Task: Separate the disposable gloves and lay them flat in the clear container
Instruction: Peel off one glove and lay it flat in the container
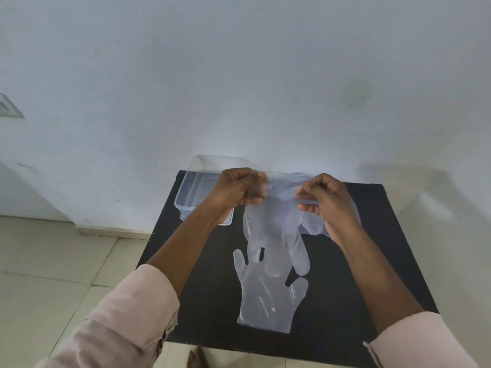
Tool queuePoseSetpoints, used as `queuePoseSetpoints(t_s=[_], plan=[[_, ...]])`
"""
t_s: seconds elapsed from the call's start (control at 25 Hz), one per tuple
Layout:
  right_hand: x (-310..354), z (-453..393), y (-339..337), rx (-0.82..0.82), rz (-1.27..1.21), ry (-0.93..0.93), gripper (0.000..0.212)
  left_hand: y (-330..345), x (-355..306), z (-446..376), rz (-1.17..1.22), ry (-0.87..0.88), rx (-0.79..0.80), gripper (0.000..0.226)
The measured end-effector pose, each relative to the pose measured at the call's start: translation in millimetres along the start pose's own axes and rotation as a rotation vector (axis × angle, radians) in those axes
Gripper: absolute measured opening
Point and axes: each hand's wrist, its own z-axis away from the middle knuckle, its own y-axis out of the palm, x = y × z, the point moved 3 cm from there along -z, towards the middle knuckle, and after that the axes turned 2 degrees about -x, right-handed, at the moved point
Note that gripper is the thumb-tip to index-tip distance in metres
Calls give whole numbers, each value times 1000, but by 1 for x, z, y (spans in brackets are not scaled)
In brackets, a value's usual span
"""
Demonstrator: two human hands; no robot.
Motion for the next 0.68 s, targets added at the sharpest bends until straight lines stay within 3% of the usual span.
queuePoseSetpoints(t_s=[0.36, 0.68], plan=[[-3, -40, 90, 55, 96, -5, 15, -96, 6, -47, -17, -36, -56, 25], [-16, -95, 185, -22, 83, 198, 22, -186, 8, -109, -41, -69, -22, 16]])
